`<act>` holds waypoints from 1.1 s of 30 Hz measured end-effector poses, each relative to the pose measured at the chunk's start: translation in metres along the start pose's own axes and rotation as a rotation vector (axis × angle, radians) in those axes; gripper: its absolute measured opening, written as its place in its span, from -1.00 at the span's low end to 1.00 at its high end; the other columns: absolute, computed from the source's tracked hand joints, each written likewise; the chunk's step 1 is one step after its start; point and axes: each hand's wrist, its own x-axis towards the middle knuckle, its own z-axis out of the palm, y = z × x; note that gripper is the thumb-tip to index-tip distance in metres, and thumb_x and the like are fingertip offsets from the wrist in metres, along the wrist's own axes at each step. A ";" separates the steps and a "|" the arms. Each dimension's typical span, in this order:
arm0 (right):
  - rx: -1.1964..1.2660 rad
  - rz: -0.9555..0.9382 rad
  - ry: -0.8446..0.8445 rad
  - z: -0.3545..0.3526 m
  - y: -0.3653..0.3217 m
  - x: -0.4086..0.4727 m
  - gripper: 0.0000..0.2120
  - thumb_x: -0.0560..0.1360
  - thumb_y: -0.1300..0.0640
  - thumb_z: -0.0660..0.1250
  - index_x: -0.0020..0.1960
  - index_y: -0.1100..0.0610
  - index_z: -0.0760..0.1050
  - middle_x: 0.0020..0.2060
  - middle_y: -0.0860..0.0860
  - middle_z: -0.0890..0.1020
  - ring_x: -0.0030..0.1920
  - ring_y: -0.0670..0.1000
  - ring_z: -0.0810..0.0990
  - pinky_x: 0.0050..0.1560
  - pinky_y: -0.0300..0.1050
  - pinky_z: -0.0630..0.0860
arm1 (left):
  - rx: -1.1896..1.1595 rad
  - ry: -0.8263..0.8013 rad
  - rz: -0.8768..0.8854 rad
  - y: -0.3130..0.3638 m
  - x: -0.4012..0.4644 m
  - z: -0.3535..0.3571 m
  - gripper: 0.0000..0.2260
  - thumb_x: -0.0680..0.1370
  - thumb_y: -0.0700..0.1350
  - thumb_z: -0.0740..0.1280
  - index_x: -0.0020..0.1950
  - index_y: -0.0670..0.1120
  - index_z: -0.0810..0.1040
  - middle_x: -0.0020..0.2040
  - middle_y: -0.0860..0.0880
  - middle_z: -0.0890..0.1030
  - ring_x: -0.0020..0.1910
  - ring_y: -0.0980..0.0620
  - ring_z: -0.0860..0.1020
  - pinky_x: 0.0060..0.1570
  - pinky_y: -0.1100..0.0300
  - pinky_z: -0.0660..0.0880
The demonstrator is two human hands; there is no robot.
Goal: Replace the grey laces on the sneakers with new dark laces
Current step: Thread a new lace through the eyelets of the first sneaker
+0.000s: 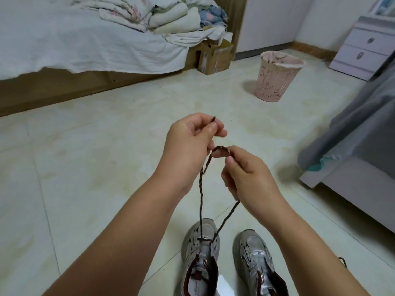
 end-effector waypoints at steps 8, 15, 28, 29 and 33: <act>0.221 -0.138 0.147 0.010 0.006 -0.006 -0.73 0.61 0.16 0.12 -0.19 0.04 0.51 -0.52 -0.06 0.30 -0.50 -0.15 0.25 -0.47 -0.39 0.22 | 0.006 0.084 -0.184 -0.016 0.000 -0.007 -0.81 0.54 -0.14 0.29 -0.24 -0.12 0.60 -0.39 0.04 0.45 -0.48 0.12 0.34 -0.46 0.33 0.33; 0.151 -0.260 0.075 0.013 0.011 -0.010 -0.79 0.50 0.07 0.10 -0.21 -0.05 0.48 -0.53 -0.09 0.31 -0.48 -0.14 0.24 -0.43 -0.38 0.20 | -0.344 0.009 -0.402 -0.012 0.003 -0.008 -0.84 0.55 -0.18 0.27 -0.11 -0.25 0.57 -0.41 -0.02 0.40 -0.58 0.17 0.36 -0.57 0.38 0.32; -0.073 -0.394 0.089 0.016 0.024 -0.013 -0.83 0.50 -0.06 0.03 -0.17 -0.17 0.39 -0.42 -0.10 0.41 -0.43 -0.14 0.33 -0.41 -0.41 0.23 | -0.618 0.002 -0.672 -0.015 0.004 -0.012 -0.86 0.58 -0.24 0.21 -0.15 -0.26 0.45 -0.30 -0.13 0.62 -0.66 0.21 0.33 -0.67 0.43 0.22; -0.079 -0.387 0.077 0.017 0.026 -0.013 -0.83 0.49 -0.07 0.03 -0.19 -0.17 0.37 -0.43 -0.13 0.42 -0.43 -0.13 0.34 -0.40 -0.41 0.23 | -0.618 -0.003 -0.676 -0.015 0.004 -0.013 -0.86 0.58 -0.24 0.21 -0.14 -0.27 0.45 -0.27 -0.14 0.62 -0.66 0.21 0.34 -0.67 0.44 0.22; -0.106 -0.345 0.008 0.018 0.034 -0.011 -0.81 0.47 -0.13 0.03 -0.25 -0.17 0.35 -0.44 -0.13 0.41 -0.42 -0.09 0.32 -0.39 -0.32 0.22 | -0.686 -0.017 -0.663 -0.013 0.006 -0.014 -0.88 0.58 -0.25 0.21 -0.07 -0.31 0.46 -0.28 -0.22 0.64 -0.65 0.22 0.37 -0.67 0.45 0.24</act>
